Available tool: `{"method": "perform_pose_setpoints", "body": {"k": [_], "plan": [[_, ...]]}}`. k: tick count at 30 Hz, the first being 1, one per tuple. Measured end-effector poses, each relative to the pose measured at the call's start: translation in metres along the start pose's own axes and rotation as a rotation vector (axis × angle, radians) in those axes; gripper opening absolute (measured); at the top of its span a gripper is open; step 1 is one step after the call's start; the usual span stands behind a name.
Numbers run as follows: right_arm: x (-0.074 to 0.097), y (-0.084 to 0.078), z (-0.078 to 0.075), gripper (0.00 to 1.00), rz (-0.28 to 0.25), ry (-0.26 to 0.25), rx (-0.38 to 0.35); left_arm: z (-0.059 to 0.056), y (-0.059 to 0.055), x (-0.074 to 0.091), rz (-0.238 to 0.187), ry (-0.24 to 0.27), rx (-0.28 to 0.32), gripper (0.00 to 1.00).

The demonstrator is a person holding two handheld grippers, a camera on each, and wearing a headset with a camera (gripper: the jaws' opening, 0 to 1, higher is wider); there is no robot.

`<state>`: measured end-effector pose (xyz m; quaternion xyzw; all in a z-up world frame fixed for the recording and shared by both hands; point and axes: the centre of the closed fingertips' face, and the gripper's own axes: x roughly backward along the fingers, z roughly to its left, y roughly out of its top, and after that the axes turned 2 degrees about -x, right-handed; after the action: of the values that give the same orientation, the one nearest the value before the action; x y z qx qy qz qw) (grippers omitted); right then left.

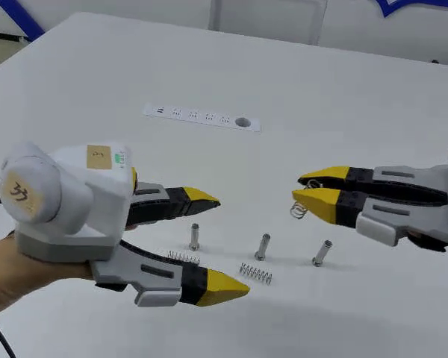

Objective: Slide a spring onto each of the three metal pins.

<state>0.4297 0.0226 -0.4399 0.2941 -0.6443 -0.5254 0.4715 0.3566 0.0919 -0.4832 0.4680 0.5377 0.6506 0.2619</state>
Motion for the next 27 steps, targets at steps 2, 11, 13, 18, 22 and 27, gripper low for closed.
{"method": "perform_pose_setpoints", "body": {"k": [2, 11, 13, 18, 22, 27], "plan": [[0.007, -0.004, -0.019, 0.11, -0.008, -0.066, -0.024, 0.003, -0.002, 0.001, 0.008, 0.015, 0.0, 0.71], [0.02, -0.035, -0.061, 0.11, 0.008, -0.199, -0.081, 0.019, -0.008, 0.009, 0.019, 0.071, 0.019, 0.82], [0.019, -0.044, -0.064, 0.11, 0.011, -0.215, -0.099, 0.024, -0.009, 0.012, 0.019, 0.086, 0.025, 0.84], [0.014, -0.066, -0.067, 0.11, 0.031, -0.239, -0.147, 0.043, -0.011, 0.024, 0.009, 0.182, 0.054, 1.0], [0.01, -0.081, -0.071, 0.11, 0.041, -0.255, -0.185, 0.046, -0.014, 0.03, 0.007, 0.189, 0.056, 1.0], [0.005, -0.096, -0.077, 0.11, 0.05, -0.285, -0.215, 0.056, -0.016, 0.039, 0.0, 0.245, 0.057, 1.0]]}}
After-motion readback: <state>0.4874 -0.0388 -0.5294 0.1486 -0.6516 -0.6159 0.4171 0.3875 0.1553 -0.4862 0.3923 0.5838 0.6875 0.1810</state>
